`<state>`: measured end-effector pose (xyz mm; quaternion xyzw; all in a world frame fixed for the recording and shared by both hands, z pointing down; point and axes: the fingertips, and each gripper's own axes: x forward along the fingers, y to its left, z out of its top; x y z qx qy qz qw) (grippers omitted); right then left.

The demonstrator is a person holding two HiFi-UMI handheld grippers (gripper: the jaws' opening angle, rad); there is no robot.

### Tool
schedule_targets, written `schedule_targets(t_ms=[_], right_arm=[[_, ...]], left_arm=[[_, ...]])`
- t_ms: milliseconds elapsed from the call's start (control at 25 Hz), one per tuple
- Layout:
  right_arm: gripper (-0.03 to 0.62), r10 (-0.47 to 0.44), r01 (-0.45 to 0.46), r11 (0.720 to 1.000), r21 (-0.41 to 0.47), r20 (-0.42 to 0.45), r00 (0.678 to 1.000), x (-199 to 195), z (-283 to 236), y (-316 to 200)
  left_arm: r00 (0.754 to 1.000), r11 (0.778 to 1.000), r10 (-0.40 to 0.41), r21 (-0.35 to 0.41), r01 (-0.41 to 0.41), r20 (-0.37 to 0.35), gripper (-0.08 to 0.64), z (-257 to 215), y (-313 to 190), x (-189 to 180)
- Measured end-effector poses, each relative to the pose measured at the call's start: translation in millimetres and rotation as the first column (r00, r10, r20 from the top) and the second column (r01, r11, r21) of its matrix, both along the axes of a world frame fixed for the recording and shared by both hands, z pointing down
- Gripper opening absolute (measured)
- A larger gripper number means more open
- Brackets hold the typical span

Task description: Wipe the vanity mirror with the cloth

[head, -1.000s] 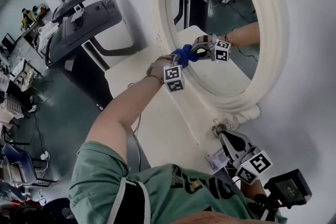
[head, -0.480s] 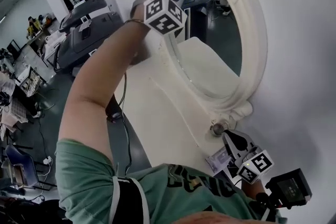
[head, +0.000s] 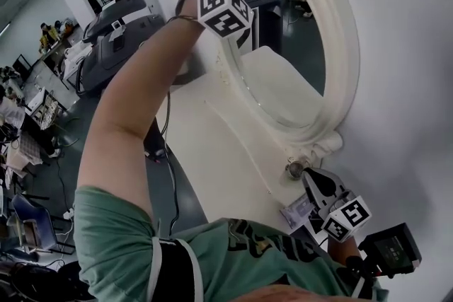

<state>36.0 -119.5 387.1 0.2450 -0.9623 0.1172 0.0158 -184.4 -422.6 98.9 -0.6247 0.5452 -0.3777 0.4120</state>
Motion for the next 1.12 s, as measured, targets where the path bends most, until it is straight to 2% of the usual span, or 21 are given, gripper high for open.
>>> schedule_targets(t_ms=[120,240,480,560,680,800,920,960,1120], right_arm=[[0.012,-0.004,0.004,1.0,0.006,-0.005,1.0,-4,-3,1],[0.012,-0.006,0.007,1.0,0.009,-0.013,1.0,-9,-6,2],[0.012,-0.006,0.006,1.0,-0.014,-0.04,0.999,-13,-4,2],[0.012,-0.011,0.01,0.999,-0.035,-0.042,0.999,-16,-1,3],[0.012,-0.009,0.005,0.999,-0.047,-0.068,0.998,-16,4,2],[0.012,-0.001,-0.005,0.998,-0.067,-0.094,0.996,-14,10,1],[0.012,0.006,-0.015,0.996,-0.083,-0.103,0.995,-13,16,2],[0.012,0.008,-0.018,0.996,-0.088,-0.106,0.994,-13,18,3],[0.012,0.023,-0.034,0.994,-0.107,-0.103,0.994,-10,22,-2]], left_arm=[[1.0,1.0,-0.001,0.007,0.001,0.013,0.069,13,2,-1],[1.0,1.0,-0.004,-0.029,0.005,0.023,0.069,49,4,-5],[0.999,0.986,-0.004,-0.166,0.011,0.042,0.069,179,10,-2],[0.999,0.972,-0.007,-0.234,0.015,0.034,0.069,237,11,0],[0.999,0.938,-0.015,-0.345,0.026,0.036,0.069,321,17,3],[0.997,0.902,-0.014,-0.43,0.044,0.073,0.069,388,21,5],[0.991,0.861,0.022,-0.506,0.047,0.13,0.069,441,30,14],[0.988,0.854,0.031,-0.517,0.052,0.151,0.069,456,33,16],[0.987,0.863,0.024,-0.501,0.059,0.158,0.067,473,31,16]])
